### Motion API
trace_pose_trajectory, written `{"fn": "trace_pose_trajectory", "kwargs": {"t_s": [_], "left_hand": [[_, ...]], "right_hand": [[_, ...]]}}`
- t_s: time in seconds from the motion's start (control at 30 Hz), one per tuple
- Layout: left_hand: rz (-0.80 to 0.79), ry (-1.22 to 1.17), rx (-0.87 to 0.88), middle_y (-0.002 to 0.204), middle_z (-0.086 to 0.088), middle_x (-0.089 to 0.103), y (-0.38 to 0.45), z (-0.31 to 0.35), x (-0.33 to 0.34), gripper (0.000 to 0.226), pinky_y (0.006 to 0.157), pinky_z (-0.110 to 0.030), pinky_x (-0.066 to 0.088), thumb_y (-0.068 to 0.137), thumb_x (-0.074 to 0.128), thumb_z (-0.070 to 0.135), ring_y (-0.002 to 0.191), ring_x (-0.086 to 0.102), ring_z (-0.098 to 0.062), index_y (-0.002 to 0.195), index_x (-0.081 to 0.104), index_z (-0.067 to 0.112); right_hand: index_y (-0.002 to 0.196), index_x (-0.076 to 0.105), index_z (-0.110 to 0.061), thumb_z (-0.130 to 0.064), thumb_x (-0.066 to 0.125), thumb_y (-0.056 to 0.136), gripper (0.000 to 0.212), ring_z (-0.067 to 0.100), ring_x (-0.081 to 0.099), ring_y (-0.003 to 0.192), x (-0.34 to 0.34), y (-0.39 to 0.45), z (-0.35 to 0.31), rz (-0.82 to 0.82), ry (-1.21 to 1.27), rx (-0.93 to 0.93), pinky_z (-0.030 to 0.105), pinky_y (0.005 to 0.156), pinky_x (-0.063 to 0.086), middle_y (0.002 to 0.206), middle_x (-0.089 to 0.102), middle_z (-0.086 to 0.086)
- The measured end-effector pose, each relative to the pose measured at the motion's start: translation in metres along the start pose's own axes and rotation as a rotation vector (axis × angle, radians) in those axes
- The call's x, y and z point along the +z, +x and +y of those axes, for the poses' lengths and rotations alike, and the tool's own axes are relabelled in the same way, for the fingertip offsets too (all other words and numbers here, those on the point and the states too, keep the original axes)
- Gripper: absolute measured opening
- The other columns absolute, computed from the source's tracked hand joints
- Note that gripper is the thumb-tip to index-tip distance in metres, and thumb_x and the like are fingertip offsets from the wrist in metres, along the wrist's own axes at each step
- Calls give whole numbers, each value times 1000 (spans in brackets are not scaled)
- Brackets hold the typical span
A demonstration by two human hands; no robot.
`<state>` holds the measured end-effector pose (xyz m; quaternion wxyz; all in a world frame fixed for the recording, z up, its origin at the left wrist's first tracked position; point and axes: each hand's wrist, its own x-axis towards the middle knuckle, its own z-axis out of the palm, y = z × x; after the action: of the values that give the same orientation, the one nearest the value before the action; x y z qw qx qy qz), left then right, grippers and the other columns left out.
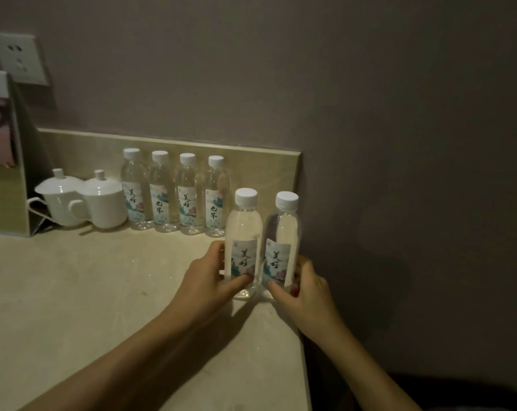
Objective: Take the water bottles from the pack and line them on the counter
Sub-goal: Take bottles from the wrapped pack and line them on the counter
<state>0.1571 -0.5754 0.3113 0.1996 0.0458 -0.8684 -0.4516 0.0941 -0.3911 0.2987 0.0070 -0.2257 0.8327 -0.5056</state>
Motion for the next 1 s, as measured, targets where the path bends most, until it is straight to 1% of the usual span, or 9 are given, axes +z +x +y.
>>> {"fn": "trace_pose_trajectory", "kwargs": {"t_s": [0.07, 0.13, 0.2, 0.27, 0.37, 0.6, 0.73, 0.83, 1.0], "left_hand": [[-7, 3, -12, 130, 7, 62, 5, 0, 0, 58, 74, -9, 50, 84, 74, 27, 105, 59, -3, 135, 47, 24], [40, 38, -13, 128, 0, 63, 8, 1, 1, 57, 79, -16, 52, 83, 75, 27, 105, 61, -10, 134, 51, 22], [96, 69, -21, 124, -2, 63, 7, 3, 5, 55, 83, -24, 55, 82, 76, 28, 105, 62, -14, 131, 54, 20], [144, 48, -38, 124, -1, 64, 7, 4, 9, 55, 86, -30, 57, 81, 78, 28, 106, 63, -16, 129, 55, 20], [192, -11, -94, 124, -1, 65, 9, 1, 14, 56, 87, -30, 57, 79, 79, 30, 109, 64, -18, 125, 51, 18], [257, -3, -125, 118, 0, 66, 25, -6, 21, 48, 74, -17, 49, 80, 78, 30, 99, 61, -12, 121, 57, 18], [292, 6, -152, 112, -3, 64, 37, -7, 23, 47, 82, -33, 56, 79, 79, 29, 99, 61, -18, 119, 59, 17], [299, -3, -165, 108, -1, 66, 43, -9, 25, 46, 83, -38, 58, 78, 80, 30, 98, 64, -19, 116, 60, 16], [341, 55, -211, 98, 1, 64, 53, -10, 28, 40, 67, -24, 49, 77, 80, 36, 89, 62, -17, 102, 55, 18]], "right_hand": [[131, 47, -26, -38, 70, 83, 54, 9, 62, 107, 2, 5, -1, -2, -56, 24, 31, 86, 58, 124, 60, -5], [133, 46, -26, -46, 70, 81, 60, 10, 57, 109, 6, 8, -4, 21, -107, 42, 27, 83, 55, 122, 51, -6], [131, 45, -25, -48, 72, 79, 63, 10, 55, 107, 9, 10, -7, 72, -151, 35, 20, 78, 50, 118, 47, -6], [129, 45, -23, -44, 73, 81, 60, 14, 57, 111, 11, 12, -8, 121, -186, 21, 26, 83, 53, 121, 51, -3], [127, 43, -22, -37, 72, 83, 55, 18, 58, 116, 10, 18, -8, 107, -153, 45, 38, 91, 56, 127, 57, 1], [127, 44, -16, -34, 70, 86, 52, 25, 57, 120, 13, 36, -9, 82, -172, 81, 43, 92, 56, 132, 56, 8], [132, 41, -15, -36, 69, 86, 57, 26, 56, 122, 16, 45, -8, 72, -176, 92, 44, 94, 55, 134, 55, 8], [129, 42, -15, -35, 69, 86, 55, 26, 57, 121, 16, 51, -8, 75, -189, 92, 44, 94, 55, 133, 56, 9], [128, 43, -14, -33, 68, 87, 52, 27, 58, 119, 19, 61, -9, 80, -190, 95, 45, 93, 55, 132, 56, 10]]}}
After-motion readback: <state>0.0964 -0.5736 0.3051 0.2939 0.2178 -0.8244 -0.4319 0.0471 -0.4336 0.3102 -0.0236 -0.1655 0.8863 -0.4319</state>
